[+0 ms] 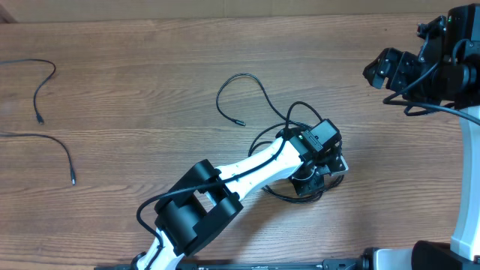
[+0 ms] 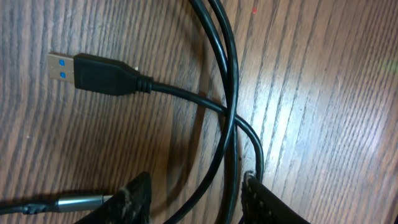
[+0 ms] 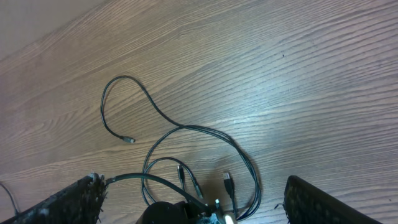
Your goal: Untangle cables
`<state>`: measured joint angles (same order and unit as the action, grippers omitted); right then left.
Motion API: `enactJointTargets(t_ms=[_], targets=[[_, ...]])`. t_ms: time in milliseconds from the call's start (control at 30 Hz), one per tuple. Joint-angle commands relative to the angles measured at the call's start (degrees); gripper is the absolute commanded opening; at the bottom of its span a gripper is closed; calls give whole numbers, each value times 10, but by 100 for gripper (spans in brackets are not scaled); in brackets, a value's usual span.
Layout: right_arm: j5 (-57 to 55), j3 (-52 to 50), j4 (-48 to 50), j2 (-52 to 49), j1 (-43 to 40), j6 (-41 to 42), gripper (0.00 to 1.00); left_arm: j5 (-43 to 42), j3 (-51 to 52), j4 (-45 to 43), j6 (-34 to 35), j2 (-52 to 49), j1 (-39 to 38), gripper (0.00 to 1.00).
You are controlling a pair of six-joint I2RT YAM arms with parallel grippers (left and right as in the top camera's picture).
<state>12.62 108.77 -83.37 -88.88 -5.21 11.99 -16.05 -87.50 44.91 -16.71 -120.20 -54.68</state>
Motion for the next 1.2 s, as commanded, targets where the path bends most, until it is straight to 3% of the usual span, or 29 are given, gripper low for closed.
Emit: enactJointTargets(t_ms=[0, 367, 667, 767, 867, 900, 1067, 1167], targets=[[-6, 14, 3, -2, 1, 2, 91, 0, 13, -11, -5, -5, -5, 47], [-7, 14, 3, -2, 1, 0, 91, 62, 53, -65, -4, -7, -32, 46], [-15, 14, 0, -2, 1, 0, 91, 120, 59, -92, 35, -10, -41, 33], [-15, 14, 1, -2, 1, 0, 91, 120, 59, -92, 35, -10, -41, 24], [-15, 14, 1, -2, 1, 0, 91, 120, 58, -92, 35, -10, -41, 4], [-15, 14, 1, -2, 1, 0, 91, 121, 56, -89, 35, -10, -41, 4], [-15, 14, 1, -2, 1, 0, 94, 223, -28, 14, 112, 7, -33, 4], [-14, 14, 2, -2, 1, 0, 95, 221, -134, 103, 112, 24, -16, 4]])
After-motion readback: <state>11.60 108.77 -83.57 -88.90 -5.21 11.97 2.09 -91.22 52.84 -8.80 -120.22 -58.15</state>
